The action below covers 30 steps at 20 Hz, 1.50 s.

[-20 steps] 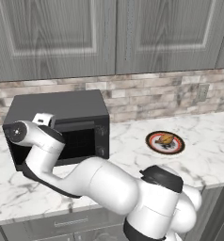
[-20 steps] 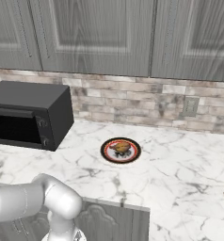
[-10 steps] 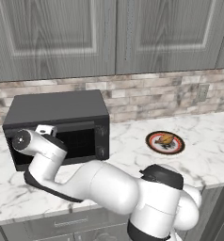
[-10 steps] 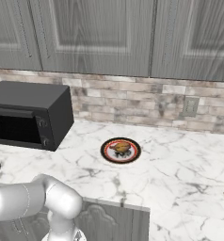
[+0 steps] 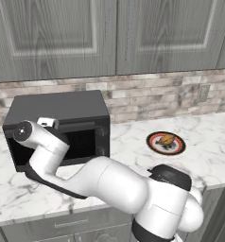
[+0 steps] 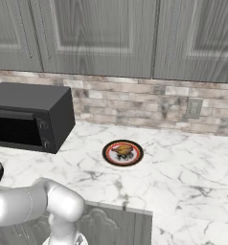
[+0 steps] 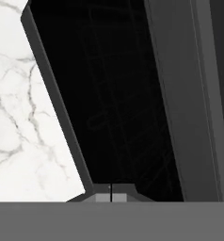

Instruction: Open the toaster oven door. Place the bread on the top rack in the toaster oven and place the chicken drumstick on the bottom rack.

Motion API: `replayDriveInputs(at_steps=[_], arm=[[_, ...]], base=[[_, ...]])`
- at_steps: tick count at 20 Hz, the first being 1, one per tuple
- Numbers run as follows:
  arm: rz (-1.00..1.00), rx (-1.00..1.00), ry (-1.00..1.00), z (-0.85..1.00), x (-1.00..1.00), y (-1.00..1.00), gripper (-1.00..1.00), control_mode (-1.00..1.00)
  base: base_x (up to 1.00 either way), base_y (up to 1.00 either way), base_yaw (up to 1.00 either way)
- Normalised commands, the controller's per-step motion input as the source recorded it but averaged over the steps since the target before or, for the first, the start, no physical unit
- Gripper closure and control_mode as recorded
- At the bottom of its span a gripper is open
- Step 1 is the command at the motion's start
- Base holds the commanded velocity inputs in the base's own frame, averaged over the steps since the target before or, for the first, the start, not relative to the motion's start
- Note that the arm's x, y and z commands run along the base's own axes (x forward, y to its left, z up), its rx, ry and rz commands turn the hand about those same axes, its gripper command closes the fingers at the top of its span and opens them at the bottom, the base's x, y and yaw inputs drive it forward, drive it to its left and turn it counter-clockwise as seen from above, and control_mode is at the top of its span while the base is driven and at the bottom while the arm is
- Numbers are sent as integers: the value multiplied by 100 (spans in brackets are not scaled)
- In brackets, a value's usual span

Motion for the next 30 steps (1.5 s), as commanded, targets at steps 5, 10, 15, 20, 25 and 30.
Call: replayDriveInputs(at_steps=[5, 10, 15, 20, 25, 30], arm=[[-1, -7, 11, 48, 2, 0, -100, -100], [0, -10, 2, 13, 10, -4, -100, -100], [0, -14, 0, 2, 15, -3, -100, -100], [0, -6, 2, -13, 13, -1, -100, -100], [0, -1, 8, -21, 21, 0, -100, -100], [2, 0, 0, -25, 20, 0, -100, -100]], base=[[0, 0, 0], [0, 0, 0], [0, 0, 0], [0, 0, 0], [0, 0, 0], [0, 0, 0]])
